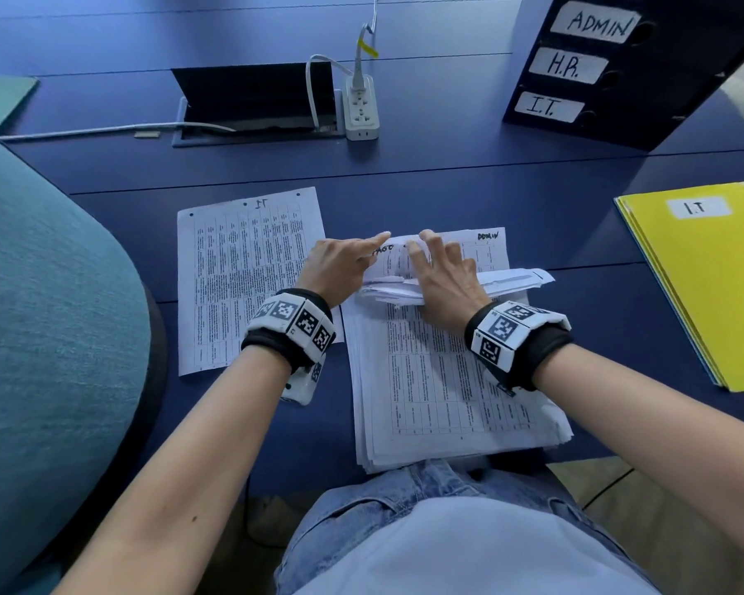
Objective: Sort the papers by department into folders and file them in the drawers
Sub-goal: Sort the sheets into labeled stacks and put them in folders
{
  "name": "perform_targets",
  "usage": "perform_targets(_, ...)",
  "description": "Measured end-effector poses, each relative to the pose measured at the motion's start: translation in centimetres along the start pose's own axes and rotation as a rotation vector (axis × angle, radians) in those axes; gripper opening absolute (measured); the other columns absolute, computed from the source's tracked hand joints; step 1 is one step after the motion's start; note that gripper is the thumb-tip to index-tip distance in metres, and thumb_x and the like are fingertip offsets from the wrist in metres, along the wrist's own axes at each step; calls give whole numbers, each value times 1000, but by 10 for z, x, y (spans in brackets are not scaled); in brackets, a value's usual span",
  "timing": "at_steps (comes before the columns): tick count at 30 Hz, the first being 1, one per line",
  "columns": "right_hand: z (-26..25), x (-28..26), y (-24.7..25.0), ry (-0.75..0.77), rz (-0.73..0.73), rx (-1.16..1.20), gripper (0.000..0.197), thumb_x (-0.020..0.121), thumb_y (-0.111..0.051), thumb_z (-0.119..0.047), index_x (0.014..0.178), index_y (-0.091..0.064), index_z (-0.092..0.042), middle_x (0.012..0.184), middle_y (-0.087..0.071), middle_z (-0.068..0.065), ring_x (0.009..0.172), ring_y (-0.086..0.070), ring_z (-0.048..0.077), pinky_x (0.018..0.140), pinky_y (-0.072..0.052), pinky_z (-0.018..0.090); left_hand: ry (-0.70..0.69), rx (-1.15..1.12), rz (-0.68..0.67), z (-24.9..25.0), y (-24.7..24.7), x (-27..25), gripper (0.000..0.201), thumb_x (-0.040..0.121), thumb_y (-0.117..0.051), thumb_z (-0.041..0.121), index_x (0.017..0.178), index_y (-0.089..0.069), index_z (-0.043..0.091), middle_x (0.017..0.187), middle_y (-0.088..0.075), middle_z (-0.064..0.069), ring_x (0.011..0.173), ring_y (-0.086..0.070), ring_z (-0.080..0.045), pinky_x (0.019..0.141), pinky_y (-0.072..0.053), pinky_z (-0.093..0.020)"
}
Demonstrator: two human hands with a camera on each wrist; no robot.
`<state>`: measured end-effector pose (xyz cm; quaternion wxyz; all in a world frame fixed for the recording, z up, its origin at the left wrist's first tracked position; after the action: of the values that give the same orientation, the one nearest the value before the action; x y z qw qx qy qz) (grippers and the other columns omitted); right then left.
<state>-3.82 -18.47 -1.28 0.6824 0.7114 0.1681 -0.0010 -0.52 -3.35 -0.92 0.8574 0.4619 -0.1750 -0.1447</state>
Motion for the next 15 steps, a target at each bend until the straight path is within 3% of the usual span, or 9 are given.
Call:
perform_targets(3,1,-1,-3,13,7,-1,77,76,-58,-8,142,-18,-12,145,-15,10,119,-30,30,88,-40,44,47,-26,-24,1,-1,-1,26,90,-56,11,114,-66,12,111,-68,-11,94,-66,-27,86,-49,-37)
perform_targets(7,1,-1,-2,26,22,-5,88,75,-57,-7,147,-7,-14,148,-11,7,118,-28,30,86,-38,42,86,-68,-48,-2,-3,0,17,89,-57,10,98,-70,3,98,-69,-14,86,-63,-32,82,-49,-40)
perform_targets(9,1,-1,2,15,17,-34,80,75,-57,-10,143,-16,-15,148,-11,7,120,-25,30,90,-36,44,117,-120,-54,-5,-3,2,15,88,-56,7,91,-69,0,94,-67,-15,84,-60,-32,81,-47,-37)
perform_targets(11,0,-3,4,20,89,-97,64,70,-61,-11,129,-37,-15,145,-20,8,120,-22,29,92,-31,46,148,-169,-86,-5,-4,3,18,90,-56,11,86,-69,-2,85,-65,-15,76,-56,-28,73,-44,-30)
perform_targets(13,0,-4,3,26,207,-196,52,51,-71,-10,101,-58,-16,129,-46,11,114,-28,28,89,-24,46,187,-237,-129,-4,-3,3,39,93,-51,32,84,-67,-3,75,-59,-10,65,-49,-19,62,-37,-26)
perform_targets(15,-5,-8,8,66,258,-213,42,46,-72,-9,86,-65,-16,110,-60,10,112,-42,29,92,-20,47,217,-331,-150,-2,-2,3,74,84,-32,66,89,-66,1,81,-59,-7,69,-49,-14,64,-36,-24)
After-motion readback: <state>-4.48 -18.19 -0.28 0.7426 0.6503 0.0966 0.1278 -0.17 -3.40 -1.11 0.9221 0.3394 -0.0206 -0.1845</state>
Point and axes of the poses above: each hand's wrist, its own x-axis towards the middle knuckle, its own y-axis out of the back of the hand, z = x × y, the point moved 3 cm from there along x, towards the middle knuckle
